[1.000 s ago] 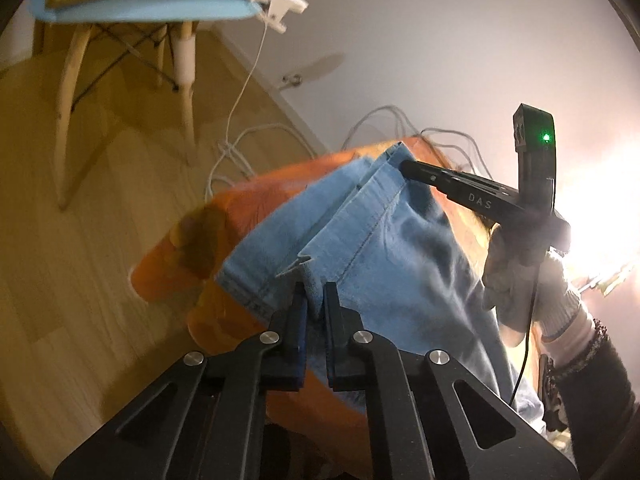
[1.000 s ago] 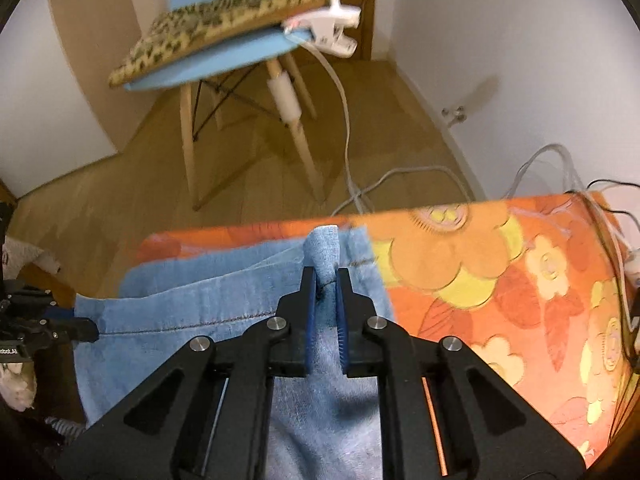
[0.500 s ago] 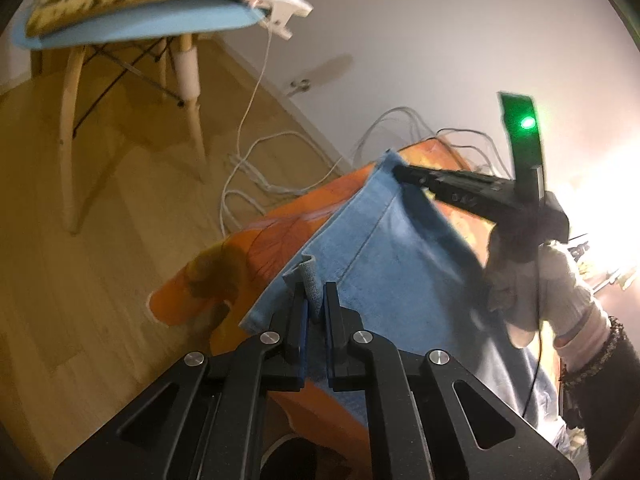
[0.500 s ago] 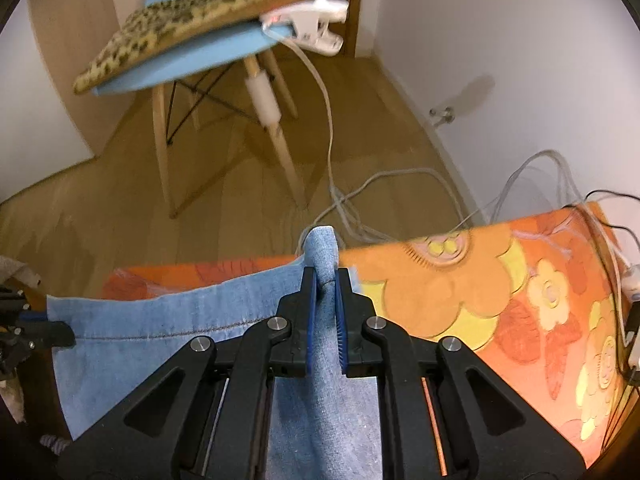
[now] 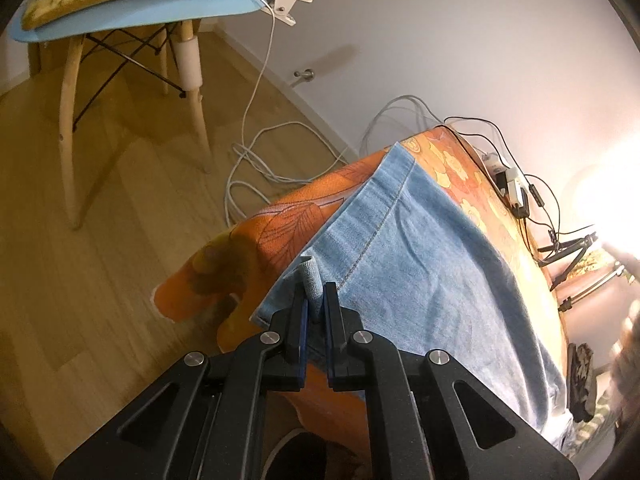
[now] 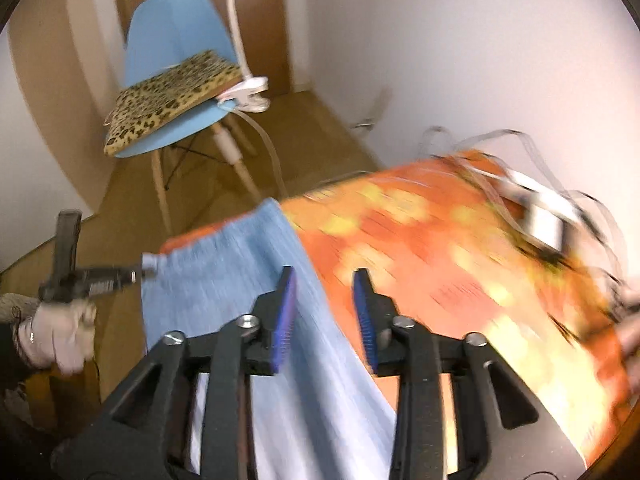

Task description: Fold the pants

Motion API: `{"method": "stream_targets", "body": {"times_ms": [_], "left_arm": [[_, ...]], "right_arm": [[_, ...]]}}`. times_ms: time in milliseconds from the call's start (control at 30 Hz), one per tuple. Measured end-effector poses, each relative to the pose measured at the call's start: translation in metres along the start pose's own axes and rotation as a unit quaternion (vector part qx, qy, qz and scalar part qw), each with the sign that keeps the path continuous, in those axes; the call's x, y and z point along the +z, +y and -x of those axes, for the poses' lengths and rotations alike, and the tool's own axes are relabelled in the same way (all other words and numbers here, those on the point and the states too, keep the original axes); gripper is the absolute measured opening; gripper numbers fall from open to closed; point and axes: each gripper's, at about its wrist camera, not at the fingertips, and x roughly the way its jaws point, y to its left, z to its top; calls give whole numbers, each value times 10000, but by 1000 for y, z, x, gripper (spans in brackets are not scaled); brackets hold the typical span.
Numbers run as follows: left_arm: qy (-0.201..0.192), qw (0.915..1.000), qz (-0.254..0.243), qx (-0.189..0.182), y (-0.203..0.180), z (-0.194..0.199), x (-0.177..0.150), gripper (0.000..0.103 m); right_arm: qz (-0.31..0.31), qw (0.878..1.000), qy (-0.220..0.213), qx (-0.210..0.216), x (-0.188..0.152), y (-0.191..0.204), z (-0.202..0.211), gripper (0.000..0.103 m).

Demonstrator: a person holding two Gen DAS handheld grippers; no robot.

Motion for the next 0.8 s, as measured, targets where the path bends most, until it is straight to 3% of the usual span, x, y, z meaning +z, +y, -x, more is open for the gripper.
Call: {"method": "stream_targets", "body": {"times_ms": [167, 233, 367, 433, 600, 800], "left_arm": [[63, 9999, -131, 48, -3, -3, 2, 6], [131, 9991, -394, 112, -8, -5, 3, 6], [224, 9982, -463, 301, -9, -3, 8, 16], [153, 9973, -610, 387, -15, 3, 10, 16], [212, 9917, -1248, 219, -49, 20, 16, 16], [320, 9700, -2402, -217, -129, 48, 21, 16]], "right_arm": [[-839, 9941, -190, -657, -65, -40, 105, 48], [-1124, 9892, -250, -906, -90, -52, 135, 54], [-1790, 9716, -283, -1522, -160, -70, 201, 55], [-2131, 9616, -248, -1713, -188, -77, 220, 56], [-3258, 9188, -117, -2225, -283, -99, 264, 60], [-4372, 8560, -154, -2753, -381, -126, 310, 60]]}}
